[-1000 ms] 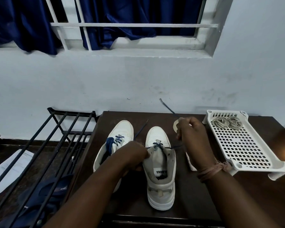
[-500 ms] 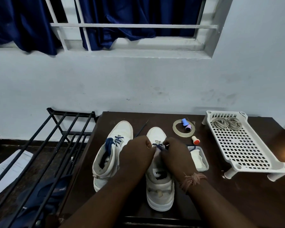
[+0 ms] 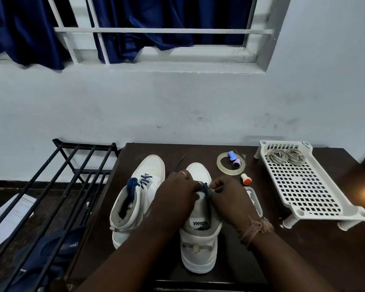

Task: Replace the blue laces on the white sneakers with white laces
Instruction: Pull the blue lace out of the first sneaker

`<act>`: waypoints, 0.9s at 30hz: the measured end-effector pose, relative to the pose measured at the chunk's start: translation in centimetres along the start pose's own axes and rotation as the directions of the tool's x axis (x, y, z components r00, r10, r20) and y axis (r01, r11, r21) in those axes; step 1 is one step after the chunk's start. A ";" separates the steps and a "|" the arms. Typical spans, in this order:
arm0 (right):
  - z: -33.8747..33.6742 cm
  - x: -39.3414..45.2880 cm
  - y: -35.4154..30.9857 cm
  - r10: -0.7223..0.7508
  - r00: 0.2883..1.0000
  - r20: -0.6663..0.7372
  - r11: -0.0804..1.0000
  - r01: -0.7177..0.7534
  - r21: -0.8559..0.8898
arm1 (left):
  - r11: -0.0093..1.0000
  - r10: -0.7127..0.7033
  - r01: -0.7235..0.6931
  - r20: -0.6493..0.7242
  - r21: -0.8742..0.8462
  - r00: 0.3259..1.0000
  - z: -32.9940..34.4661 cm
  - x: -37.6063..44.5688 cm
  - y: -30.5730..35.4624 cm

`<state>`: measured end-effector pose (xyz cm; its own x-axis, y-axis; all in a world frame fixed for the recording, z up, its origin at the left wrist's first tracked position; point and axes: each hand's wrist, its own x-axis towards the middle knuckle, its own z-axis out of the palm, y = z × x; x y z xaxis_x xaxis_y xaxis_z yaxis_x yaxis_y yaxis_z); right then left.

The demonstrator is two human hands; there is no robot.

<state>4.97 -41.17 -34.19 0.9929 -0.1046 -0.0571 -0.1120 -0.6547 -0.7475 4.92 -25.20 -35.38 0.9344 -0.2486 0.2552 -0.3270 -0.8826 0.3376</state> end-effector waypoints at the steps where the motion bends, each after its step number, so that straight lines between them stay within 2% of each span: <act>1: 0.0 0.0 -0.1 -0.002 1.000 0.008 1.000 0.002 -0.008 | 1.000 -0.017 0.017 -0.003 0.016 1.000 0.1 0.0 0.3; 3: 0.0 -0.2 -0.3 -0.002 1.000 0.018 1.000 0.003 -0.026 | 0.998 -0.044 0.046 -0.048 0.041 0.998 0.4 0.1 0.9; 5: 0.1 -0.3 -0.4 0.008 1.000 0.013 1.000 -0.007 -0.031 | 0.991 -0.133 0.133 -0.117 -0.007 0.984 0.4 0.3 1.1; 7: 0.1 -0.3 -0.3 0.021 1.000 0.008 1.000 -0.021 -0.018 | 0.953 -0.295 0.270 -0.227 -0.137 0.928 0.1 0.4 0.9; 9: 0.2 -0.2 -0.2 0.029 1.000 0.008 1.000 -0.029 -0.002 | 0.918 -0.393 0.354 -0.297 -0.179 0.870 -0.2 0.6 0.2; 11: 0.2 -0.2 -0.3 0.033 0.999 0.010 0.999 -0.033 0.001 | 0.929 -0.365 0.330 -0.266 -0.168 0.892 -0.4 0.9 -0.3; 14: 0.3 -0.2 -0.3 0.043 0.999 0.019 0.999 -0.044 0.005 | 0.988 -0.139 0.126 -0.156 -0.090 0.978 -0.3 1.2 0.3; 16: 0.3 -0.1 -0.4 0.039 0.999 0.026 0.999 -0.038 -0.003 | 0.998 -0.042 0.047 -0.138 0.034 0.990 -0.1 1.0 1.0; 19: 0.2 -0.2 -0.5 0.031 0.999 0.028 0.999 -0.030 -0.019 | 0.990 -0.076 0.085 -0.079 0.113 0.994 0.0 1.0 0.7; 20: 0.2 -0.3 -0.5 0.032 0.999 0.027 0.999 -0.031 -0.026 | 0.992 -0.092 0.098 -0.085 0.079 0.992 0.1 0.8 0.7; 22: 0.1 -0.4 -0.7 0.032 0.999 0.014 0.999 -0.031 -0.037 | 0.985 -0.154 0.134 -0.209 -0.108 0.966 -0.2 0.8 1.0; 23: 0.0 -0.5 -0.7 0.034 0.999 0.008 0.999 -0.034 -0.042 | 0.948 -0.239 0.167 -0.257 -0.272 0.936 -0.4 1.0 1.4; 24: -0.1 -0.6 -0.8 0.043 0.999 0.005 0.998 -0.043 -0.049 | 0.864 -0.331 0.186 -0.249 -0.468 0.910 -0.8 1.1 1.7; 26: -0.2 -0.6 -1.0 0.055 0.999 0.001 0.996 -0.054 -0.077 | 0.593 -0.435 0.182 -0.122 -0.784 0.892 -1.8 1.5 2.0; 27: -0.2 -0.7 -1.0 0.055 0.998 0.002 0.994 -0.055 -0.094 | 0.464 -0.445 0.176 -0.056 -0.868 0.894 -2.2 1.7 1.9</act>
<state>4.42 -40.57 -33.31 0.9853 -0.1390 -0.0994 -0.1693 -0.7158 -0.6774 5.60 -26.44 -32.34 0.9728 0.1926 0.1291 -0.1100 -0.1068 0.9882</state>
